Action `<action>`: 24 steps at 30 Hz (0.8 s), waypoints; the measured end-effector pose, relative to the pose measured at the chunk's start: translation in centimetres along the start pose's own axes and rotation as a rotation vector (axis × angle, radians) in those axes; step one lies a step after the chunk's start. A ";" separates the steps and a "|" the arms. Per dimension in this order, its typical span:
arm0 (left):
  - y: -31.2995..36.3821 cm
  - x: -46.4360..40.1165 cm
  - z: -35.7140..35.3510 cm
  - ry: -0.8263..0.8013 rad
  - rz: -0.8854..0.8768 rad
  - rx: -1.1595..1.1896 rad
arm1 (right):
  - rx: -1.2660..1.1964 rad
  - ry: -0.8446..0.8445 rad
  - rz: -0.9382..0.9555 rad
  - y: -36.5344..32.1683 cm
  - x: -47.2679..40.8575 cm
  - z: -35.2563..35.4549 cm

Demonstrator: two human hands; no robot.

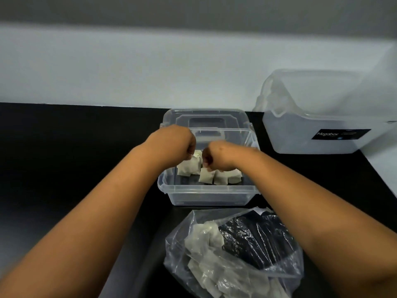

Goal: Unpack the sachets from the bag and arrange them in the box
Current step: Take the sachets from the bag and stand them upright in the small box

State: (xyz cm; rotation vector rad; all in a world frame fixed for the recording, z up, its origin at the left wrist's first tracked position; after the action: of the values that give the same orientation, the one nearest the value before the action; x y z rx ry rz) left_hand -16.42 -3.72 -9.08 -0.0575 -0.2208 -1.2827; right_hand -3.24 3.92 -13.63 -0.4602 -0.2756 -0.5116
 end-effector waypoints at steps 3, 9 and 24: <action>0.2 -0.9 -0.5 -0.037 -0.006 -0.020 | 0.044 -0.012 -0.009 0.0 -1.1 -0.1; 0.8 -2.3 -1.4 -0.097 -0.024 -0.067 | 0.118 0.016 -0.061 -0.1 -1.6 -0.2; 3.0 -5.0 -4.2 -0.249 -0.008 -0.128 | 0.038 0.170 -0.105 -1.0 4.5 1.5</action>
State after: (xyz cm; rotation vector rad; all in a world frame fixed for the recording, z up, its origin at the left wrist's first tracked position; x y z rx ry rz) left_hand -14.34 1.17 -13.91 -0.3274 -0.3524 -1.2960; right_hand -0.22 2.00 -10.36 -0.3643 -0.1461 -0.6429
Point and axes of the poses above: each hand's wrist, its own x-axis away from the middle knuckle, its own z-axis out of the back of the hand, y = z × x, the point moved 1 cm from there along -x, towards the middle knuckle, and after that the axes turned 15 degrees about z, right-handed, at the moved point
